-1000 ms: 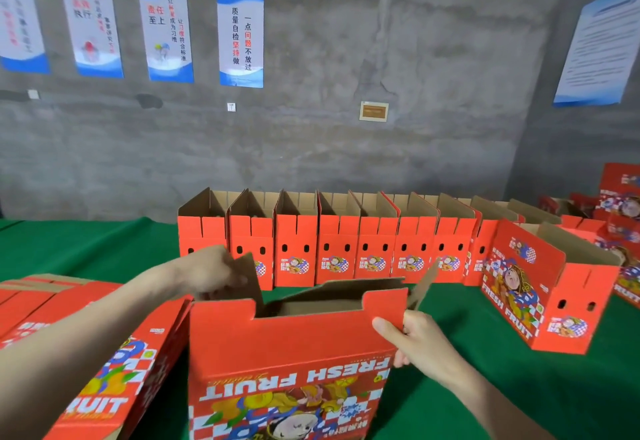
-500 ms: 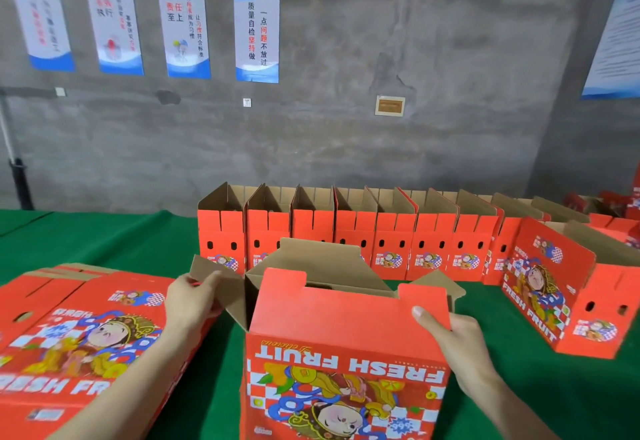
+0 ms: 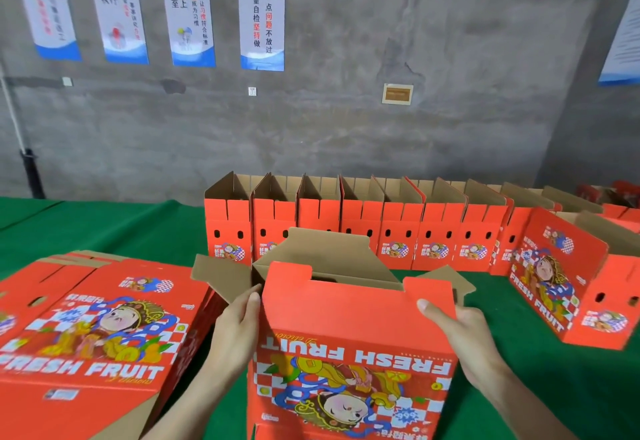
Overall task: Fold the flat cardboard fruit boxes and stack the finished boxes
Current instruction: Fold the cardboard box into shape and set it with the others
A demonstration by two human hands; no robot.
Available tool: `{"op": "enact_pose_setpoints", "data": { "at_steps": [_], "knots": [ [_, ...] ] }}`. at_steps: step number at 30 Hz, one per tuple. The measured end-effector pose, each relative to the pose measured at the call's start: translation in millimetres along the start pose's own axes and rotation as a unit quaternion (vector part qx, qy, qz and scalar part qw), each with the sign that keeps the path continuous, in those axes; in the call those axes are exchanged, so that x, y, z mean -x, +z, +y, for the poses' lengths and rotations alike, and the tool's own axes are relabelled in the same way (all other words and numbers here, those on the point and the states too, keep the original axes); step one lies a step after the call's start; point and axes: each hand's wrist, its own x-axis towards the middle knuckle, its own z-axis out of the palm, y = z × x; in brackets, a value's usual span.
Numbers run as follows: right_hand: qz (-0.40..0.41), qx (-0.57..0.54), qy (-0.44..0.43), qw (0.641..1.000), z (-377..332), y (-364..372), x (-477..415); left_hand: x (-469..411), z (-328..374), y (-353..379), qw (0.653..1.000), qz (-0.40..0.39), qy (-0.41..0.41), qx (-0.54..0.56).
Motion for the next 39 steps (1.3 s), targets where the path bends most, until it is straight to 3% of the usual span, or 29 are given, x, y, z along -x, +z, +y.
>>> {"op": "enact_pose_setpoints", "data": {
  "at_steps": [11, 17, 19, 21, 22, 24, 26, 27, 33, 37, 39],
  "knots": [
    [0.035, 0.003, -0.018, 0.999, -25.3, -6.5, 3.8, 8.1, 20.6, -0.3, 0.995, 0.083, 0.038, -0.044],
    [0.067, 0.203, -0.012, 0.977, -9.8, -3.7, 11.1, 24.5, 15.6, 10.3, 0.993, 0.055, 0.028, -0.106],
    [0.111, 0.341, -0.056, 0.932, -13.0, -4.9, 12.3, 23.9, 17.9, 12.0, 0.992, 0.055, 0.043, -0.106],
    [0.149, 0.477, -0.2, 0.843, -18.3, -1.5, 13.1, 20.9, 20.1, 13.7, 0.991, 0.052, 0.049, -0.109],
    [0.133, 0.498, -0.264, 0.816, -21.6, 4.1, 13.6, 19.8, 20.7, 14.1, 0.991, 0.048, 0.05, -0.111],
    [0.006, 0.494, -0.317, 0.81, -30.5, 22.0, 14.3, 18.2, 20.5, 13.4, 0.991, 0.04, 0.054, -0.117],
    [-0.129, 0.457, -0.286, 0.832, -31.4, 41.1, 7.2, 17.6, 19.7, 12.3, 0.99, 0.04, 0.054, -0.122],
    [-0.156, 0.46, -0.271, 0.831, -31.5, 48.6, 0.3, 17.5, 18.8, 11.7, 0.99, 0.04, 0.053, -0.123],
    [-0.22, 0.538, -0.118, 0.805, -18.1, 48.1, -38.9, 15.0, 10.8, 5.9, 0.989, 0.016, 0.083, -0.122],
    [-0.232, 0.536, -0.109, 0.804, -11.6, 44.7, -44.9, 9.7, 8.5, 3.0, 0.979, -0.019, 0.18, -0.098],
    [-0.235, 0.535, -0.106, 0.805, -11.9, 44.3, -45.7, 6.0, 7.3, 0.6, 0.969, -0.074, 0.22, -0.082]
  ]
}}
